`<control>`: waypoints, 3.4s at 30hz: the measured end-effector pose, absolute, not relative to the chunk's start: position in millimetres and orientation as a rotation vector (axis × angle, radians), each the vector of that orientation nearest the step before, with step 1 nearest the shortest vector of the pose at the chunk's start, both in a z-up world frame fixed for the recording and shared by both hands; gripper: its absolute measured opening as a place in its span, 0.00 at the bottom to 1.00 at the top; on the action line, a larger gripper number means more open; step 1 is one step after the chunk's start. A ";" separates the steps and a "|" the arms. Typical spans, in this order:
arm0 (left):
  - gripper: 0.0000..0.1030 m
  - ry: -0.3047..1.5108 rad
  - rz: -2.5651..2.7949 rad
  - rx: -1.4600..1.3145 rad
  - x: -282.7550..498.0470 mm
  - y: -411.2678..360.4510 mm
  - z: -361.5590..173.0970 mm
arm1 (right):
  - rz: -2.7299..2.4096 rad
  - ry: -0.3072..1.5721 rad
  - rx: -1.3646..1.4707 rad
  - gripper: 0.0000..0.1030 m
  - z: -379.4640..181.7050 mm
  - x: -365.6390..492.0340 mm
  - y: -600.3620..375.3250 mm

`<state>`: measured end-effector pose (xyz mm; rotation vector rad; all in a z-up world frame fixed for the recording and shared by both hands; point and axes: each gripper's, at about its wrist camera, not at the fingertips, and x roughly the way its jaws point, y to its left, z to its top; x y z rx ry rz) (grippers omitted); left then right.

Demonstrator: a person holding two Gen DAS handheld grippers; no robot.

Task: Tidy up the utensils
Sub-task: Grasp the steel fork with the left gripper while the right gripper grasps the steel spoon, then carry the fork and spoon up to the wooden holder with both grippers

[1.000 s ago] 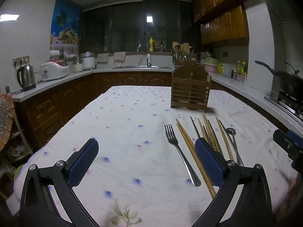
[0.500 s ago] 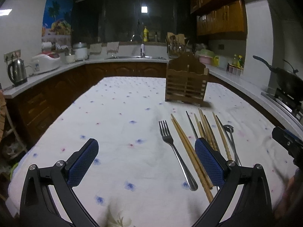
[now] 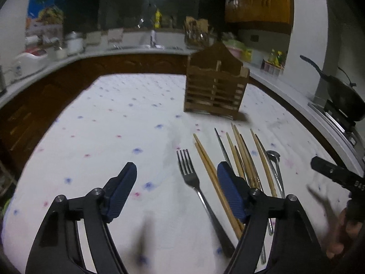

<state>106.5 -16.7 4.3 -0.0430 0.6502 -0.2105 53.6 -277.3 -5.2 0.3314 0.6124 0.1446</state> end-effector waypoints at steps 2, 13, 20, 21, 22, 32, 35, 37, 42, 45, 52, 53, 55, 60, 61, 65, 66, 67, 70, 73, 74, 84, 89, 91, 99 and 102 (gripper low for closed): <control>0.71 0.682 -0.227 -0.047 121.4 -18.2 0.9 | 0.155 0.651 0.354 0.66 -8.4 65.0 -282.1; 0.58 0.859 -0.305 -0.082 182.7 -16.9 -28.8 | 0.197 0.861 0.492 0.38 -40.3 125.7 -304.3; 0.41 0.928 -0.354 -0.071 202.2 -24.3 -44.4 | 0.231 0.904 0.526 0.27 -50.7 138.5 -306.1; 0.39 0.927 -0.361 -0.066 203.1 -26.0 -44.3 | 0.231 0.910 0.530 0.25 -50.9 140.4 -307.1; 0.28 0.929 -0.372 -0.063 204.1 -28.0 -44.7 | 0.232 0.915 0.534 0.19 -52.0 142.2 -307.1; 0.02 0.871 -0.402 -0.091 187.9 -23.5 -19.2 | 0.247 0.860 0.511 0.03 -33.7 130.9 -304.6; 0.02 0.840 -0.406 -0.102 177.2 -18.8 -4.5 | 0.249 0.813 0.492 0.02 -15.6 121.7 -305.6; 0.02 0.813 -0.406 -0.098 169.4 -16.2 7.8 | 0.252 0.787 0.483 0.02 -4.7 117.7 -306.4; 0.02 0.732 -0.405 -0.085 155.2 -11.7 37.1 | 0.245 0.706 0.455 0.02 23.2 109.8 -308.7; 0.02 0.690 -0.391 -0.076 152.9 -8.7 51.5 | 0.238 0.665 0.432 0.02 35.5 109.9 -308.7; 0.02 0.621 -0.346 -0.087 158.9 0.7 75.5 | 0.231 0.614 0.407 0.02 51.3 115.8 -309.3; 0.02 0.619 -0.342 -0.090 161.1 2.1 77.0 | 0.232 0.610 0.404 0.02 52.5 116.2 -309.0; 0.02 0.612 -0.334 -0.097 165.6 4.3 79.8 | 0.232 0.602 0.400 0.02 55.2 120.7 -308.7; 0.02 0.586 -0.318 -0.112 178.9 6.4 90.3 | 0.227 0.582 0.390 0.02 60.5 128.0 -307.6; 0.02 0.581 -0.315 -0.113 181.4 6.3 92.4 | 0.226 0.577 0.389 0.02 62.2 132.0 -307.9; 0.02 0.564 -0.303 -0.124 194.7 5.5 103.3 | 0.224 0.558 0.384 0.02 67.7 142.0 -308.0; 0.02 0.558 -0.303 -0.131 198.6 6.1 107.0 | 0.224 0.553 0.381 0.02 69.4 145.4 -307.7; 0.02 0.548 -0.304 -0.137 202.2 6.6 111.6 | 0.224 0.548 0.377 0.02 71.9 150.1 -307.5; 0.02 0.508 -0.299 -0.149 216.6 7.0 129.7 | 0.216 0.519 0.371 0.02 80.4 162.0 -308.4; 0.02 0.465 -0.280 -0.151 233.4 5.0 147.9 | 0.202 0.472 0.360 0.02 95.0 177.5 -308.2; 0.02 0.454 -0.274 -0.154 239.9 4.5 152.9 | 0.199 0.453 0.351 0.02 101.0 182.3 -306.6; 0.02 0.387 -0.221 -0.149 328.4 -17.3 179.3 | 0.132 0.180 0.211 0.02 151.8 241.4 -281.0; 0.02 0.430 -0.217 -0.072 357.0 -42.5 157.8 | 0.108 0.186 0.163 0.02 131.6 274.0 -264.2; 0.02 0.458 -0.217 -0.042 364.3 -50.0 143.6 | 0.101 0.209 0.163 0.02 117.6 283.0 -262.5; 0.03 0.570 -0.259 -0.025 377.6 -62.9 98.7 | 0.121 0.356 0.179 0.03 61.5 305.0 -263.9; 0.03 0.575 -0.266 0.003 373.9 -69.3 93.5 | 0.141 0.406 0.190 0.03 52.6 308.1 -265.9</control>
